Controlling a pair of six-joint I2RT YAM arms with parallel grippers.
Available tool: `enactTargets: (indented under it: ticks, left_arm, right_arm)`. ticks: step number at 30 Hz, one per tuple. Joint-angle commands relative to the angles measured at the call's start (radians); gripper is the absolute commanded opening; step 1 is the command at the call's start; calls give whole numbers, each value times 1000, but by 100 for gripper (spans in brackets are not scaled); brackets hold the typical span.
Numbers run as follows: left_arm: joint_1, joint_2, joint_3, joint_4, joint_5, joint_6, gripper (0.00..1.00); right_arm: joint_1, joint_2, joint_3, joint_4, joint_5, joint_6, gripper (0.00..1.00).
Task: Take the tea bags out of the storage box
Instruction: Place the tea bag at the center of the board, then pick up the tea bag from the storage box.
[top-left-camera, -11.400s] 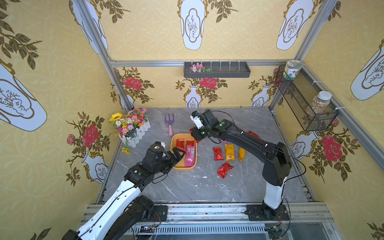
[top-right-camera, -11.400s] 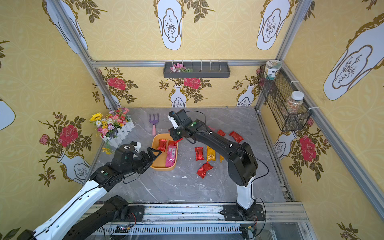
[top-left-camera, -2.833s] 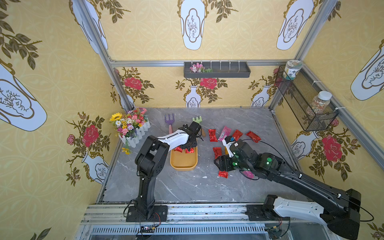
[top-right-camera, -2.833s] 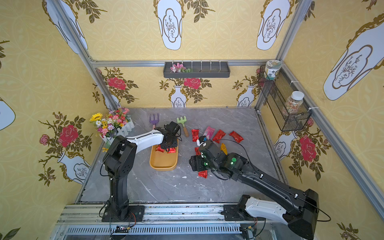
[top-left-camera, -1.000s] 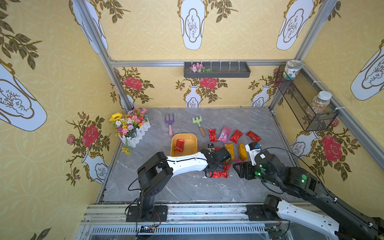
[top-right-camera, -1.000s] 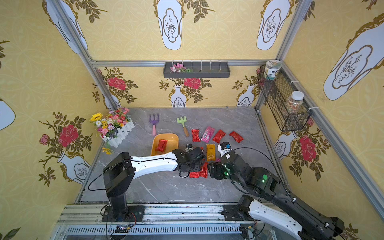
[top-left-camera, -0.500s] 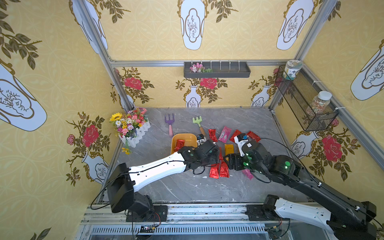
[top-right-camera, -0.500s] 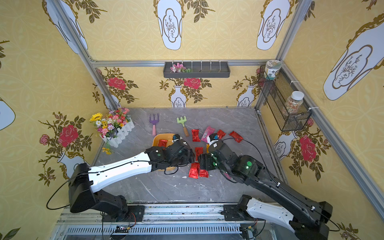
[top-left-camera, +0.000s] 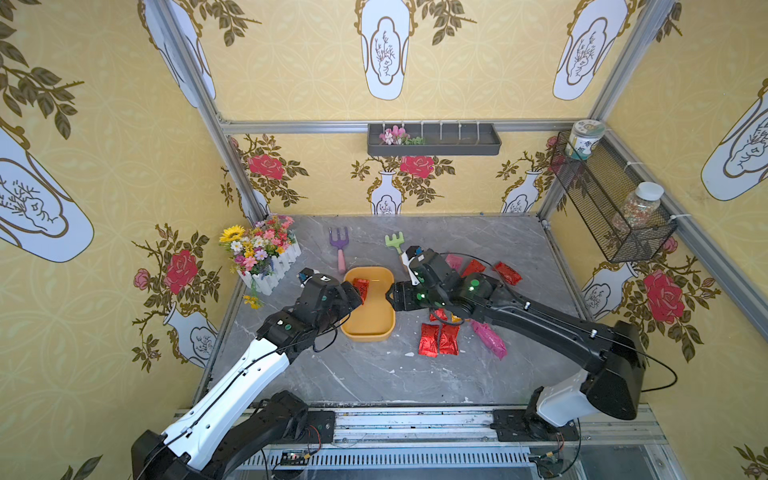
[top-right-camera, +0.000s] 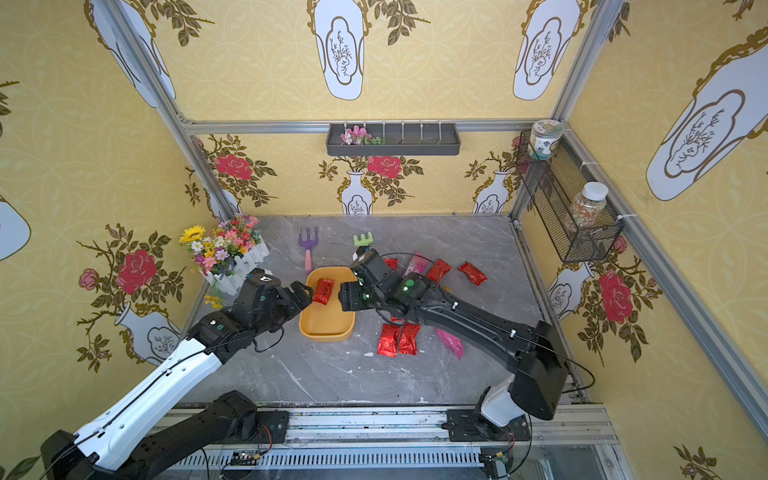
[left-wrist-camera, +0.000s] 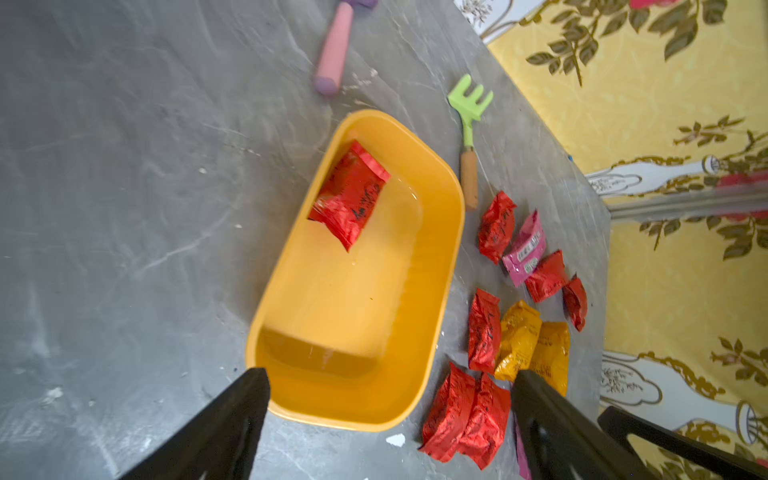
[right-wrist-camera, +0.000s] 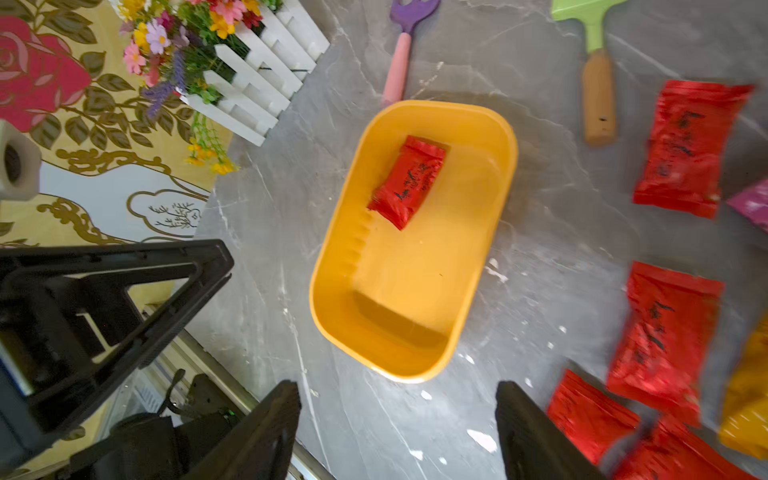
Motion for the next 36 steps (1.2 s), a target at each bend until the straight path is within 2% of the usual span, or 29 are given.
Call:
enactTargets:
  ticks: [1,8,17,28,36]
  left_arm:
    - [107,-38,-42,24,102,54,98]
    - [255,-118,-146,92,195,48,100]
    - [300,-196,-237,110,212,34,100]
    - [312,-267,-279,100,255,33,100]
    - [312,-281,-306,118,282,28,100]
  right_arm:
    - [4,97,77,90,-33,28,78]
    - [-3,398,323,24,-1,78,79]
    - [-17,690,595,-125,89,103,79]
    - [-23,891,823,-200,88,97,76]
    - [-25,956,874,-234,104,99,74]
